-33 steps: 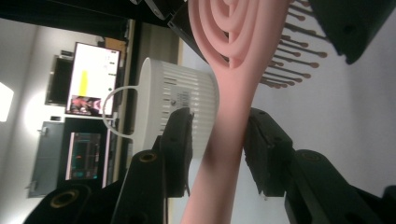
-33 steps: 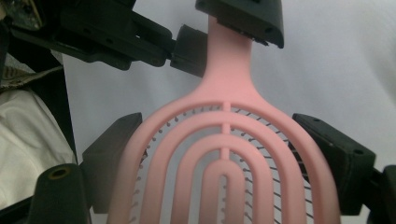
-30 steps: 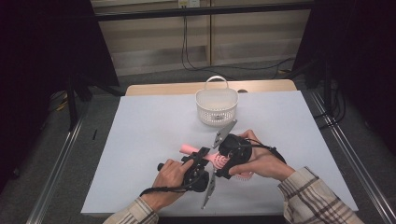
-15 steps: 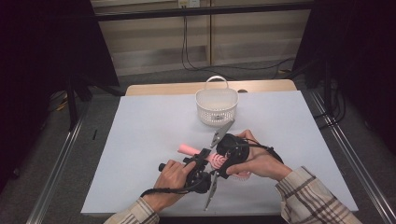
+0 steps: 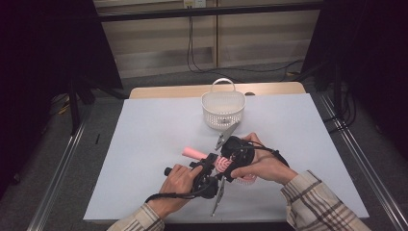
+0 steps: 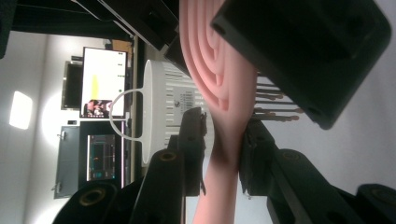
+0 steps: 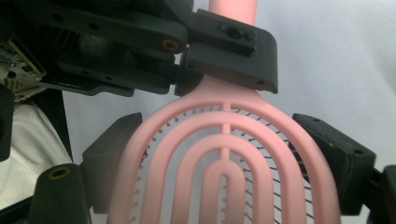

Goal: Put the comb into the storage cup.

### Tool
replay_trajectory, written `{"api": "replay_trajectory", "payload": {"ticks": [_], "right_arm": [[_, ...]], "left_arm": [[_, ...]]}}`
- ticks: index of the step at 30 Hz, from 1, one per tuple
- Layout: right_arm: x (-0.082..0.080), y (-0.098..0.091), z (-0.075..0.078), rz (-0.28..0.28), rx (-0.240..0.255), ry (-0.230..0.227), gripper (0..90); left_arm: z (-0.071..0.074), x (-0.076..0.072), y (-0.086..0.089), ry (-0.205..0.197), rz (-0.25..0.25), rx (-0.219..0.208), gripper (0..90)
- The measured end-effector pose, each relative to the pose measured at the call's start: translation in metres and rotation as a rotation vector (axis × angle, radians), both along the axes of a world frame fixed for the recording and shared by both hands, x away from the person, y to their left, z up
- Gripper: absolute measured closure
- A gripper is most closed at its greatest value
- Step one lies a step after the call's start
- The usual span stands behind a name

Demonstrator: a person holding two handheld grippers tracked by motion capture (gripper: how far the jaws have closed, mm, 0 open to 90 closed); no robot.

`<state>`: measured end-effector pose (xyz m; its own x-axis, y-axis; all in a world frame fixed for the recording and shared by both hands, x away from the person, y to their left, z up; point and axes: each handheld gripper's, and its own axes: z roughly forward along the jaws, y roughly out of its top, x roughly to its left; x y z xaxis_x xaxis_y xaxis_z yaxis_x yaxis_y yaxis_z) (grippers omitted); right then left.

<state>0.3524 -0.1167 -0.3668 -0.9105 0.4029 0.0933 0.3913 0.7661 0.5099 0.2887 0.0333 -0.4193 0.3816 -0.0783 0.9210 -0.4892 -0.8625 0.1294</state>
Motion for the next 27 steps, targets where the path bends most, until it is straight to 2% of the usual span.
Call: {"api": "replay_trajectory", "payload": {"ticks": [6,7,15,19,22,23,27], "right_arm": [[-0.0002,-0.0004,0.0002,0.002,0.005,0.000,19.2],[-0.0004,-0.0002,0.0000,0.001,0.005,0.000,19.2],[-0.0006,-0.0014,-0.0010,0.004,0.020,0.013,19.2],[-0.0002,-0.0016,-0.0021,0.003,0.018,0.023,19.1],[0.0012,-0.0023,-0.0034,0.000,0.016,0.048,19.0],[0.0017,-0.0023,-0.0037,0.005,0.015,0.042,19.0],[0.0036,-0.0032,-0.0036,-0.002,0.021,0.062,18.7]], "left_arm": [[-0.0018,-0.0010,-0.0015,-0.016,0.008,-0.002,75.5],[-0.0017,-0.0005,-0.0020,-0.009,0.004,0.012,75.5],[-0.0042,-0.0009,-0.0025,-0.012,0.004,0.008,78.9],[-0.0048,-0.0011,-0.0017,0.002,-0.005,-0.001,79.3],[-0.0056,-0.0006,-0.0017,0.004,-0.010,0.002,79.7],[-0.0059,-0.0001,-0.0016,0.011,-0.010,0.002,79.8],[-0.0058,0.0004,-0.0012,0.017,-0.016,-0.017,80.0]]}}
